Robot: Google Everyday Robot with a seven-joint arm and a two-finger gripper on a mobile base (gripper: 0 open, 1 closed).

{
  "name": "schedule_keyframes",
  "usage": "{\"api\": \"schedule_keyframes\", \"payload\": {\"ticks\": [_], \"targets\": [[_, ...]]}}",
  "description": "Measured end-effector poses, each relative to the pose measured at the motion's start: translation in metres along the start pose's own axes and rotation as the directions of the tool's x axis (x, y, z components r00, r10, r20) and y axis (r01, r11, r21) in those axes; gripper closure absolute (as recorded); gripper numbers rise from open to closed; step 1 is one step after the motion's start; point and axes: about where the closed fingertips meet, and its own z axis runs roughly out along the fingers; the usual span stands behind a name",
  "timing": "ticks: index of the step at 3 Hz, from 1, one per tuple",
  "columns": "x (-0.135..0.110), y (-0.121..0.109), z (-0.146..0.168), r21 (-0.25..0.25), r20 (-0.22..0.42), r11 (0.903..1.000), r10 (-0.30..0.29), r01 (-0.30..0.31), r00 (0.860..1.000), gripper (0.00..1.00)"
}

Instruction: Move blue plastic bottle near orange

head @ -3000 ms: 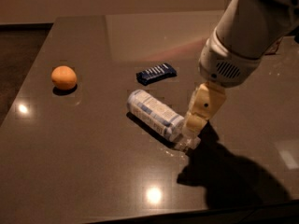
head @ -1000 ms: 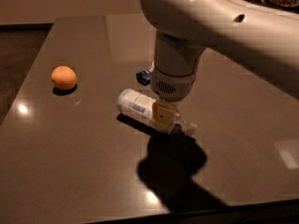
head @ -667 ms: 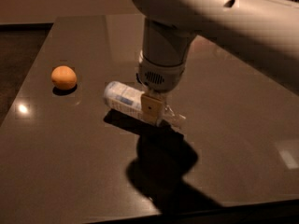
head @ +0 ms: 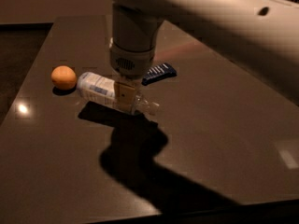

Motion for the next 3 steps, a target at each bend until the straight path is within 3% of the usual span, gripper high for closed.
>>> {"api": "schedule_keyframes", "payload": {"ticks": [2,3], "targets": [[-0.032,0.0,0.03,-0.059,-0.046,0.9969,-0.053,0.051,0.998,0.97],[-0.044,0.0,0.035,-0.073,-0.05,0.9955,-0.064,0.061,0.997,0.74]]}}
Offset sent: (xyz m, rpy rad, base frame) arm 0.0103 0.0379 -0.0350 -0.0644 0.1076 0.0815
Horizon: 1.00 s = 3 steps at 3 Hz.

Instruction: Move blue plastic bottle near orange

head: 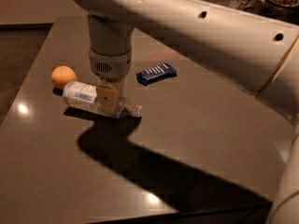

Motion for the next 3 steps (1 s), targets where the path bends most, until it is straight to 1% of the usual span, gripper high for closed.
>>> {"api": "schedule_keyframes", "payload": {"ticks": [1,3], "targets": [[-0.0101,-0.0064,0.0017,-0.01,-0.009,1.0,-0.001,0.001,1.0,0.51],[-0.0178,-0.009,0.0017,0.003,0.017,1.0,-0.003,0.003,1.0,0.04]]}}
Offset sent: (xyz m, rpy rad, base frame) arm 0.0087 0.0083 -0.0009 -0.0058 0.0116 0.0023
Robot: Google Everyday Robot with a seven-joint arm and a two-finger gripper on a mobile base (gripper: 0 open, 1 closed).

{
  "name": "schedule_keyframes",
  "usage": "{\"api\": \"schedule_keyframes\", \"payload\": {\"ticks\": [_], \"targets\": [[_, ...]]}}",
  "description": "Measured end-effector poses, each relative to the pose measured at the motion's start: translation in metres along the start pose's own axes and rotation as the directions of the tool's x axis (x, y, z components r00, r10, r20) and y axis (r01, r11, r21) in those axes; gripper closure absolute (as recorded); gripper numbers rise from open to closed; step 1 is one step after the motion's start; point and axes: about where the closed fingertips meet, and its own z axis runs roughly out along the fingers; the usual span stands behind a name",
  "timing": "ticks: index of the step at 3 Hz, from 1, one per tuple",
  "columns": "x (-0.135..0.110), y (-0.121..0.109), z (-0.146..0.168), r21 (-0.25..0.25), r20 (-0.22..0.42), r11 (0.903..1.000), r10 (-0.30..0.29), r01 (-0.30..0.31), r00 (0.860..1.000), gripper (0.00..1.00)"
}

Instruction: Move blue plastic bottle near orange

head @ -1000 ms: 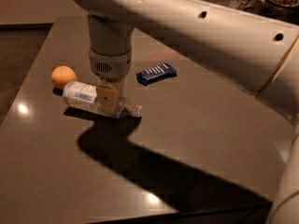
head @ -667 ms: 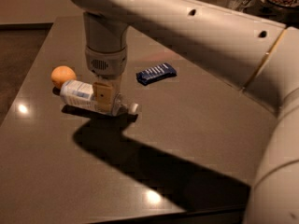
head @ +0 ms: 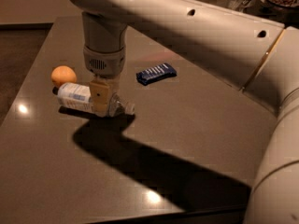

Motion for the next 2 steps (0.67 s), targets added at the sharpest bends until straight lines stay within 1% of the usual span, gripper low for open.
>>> {"api": "schedule_keyframes", "payload": {"ticks": [1,2], "targets": [[-0.0018,-0.0005,0.0,0.004,0.007,1.0,-0.001,0.001,1.0,0.0],[-0.0018,-0.0005,0.0,0.004,0.007,1.0,-0.001,0.001,1.0,0.0]]}}
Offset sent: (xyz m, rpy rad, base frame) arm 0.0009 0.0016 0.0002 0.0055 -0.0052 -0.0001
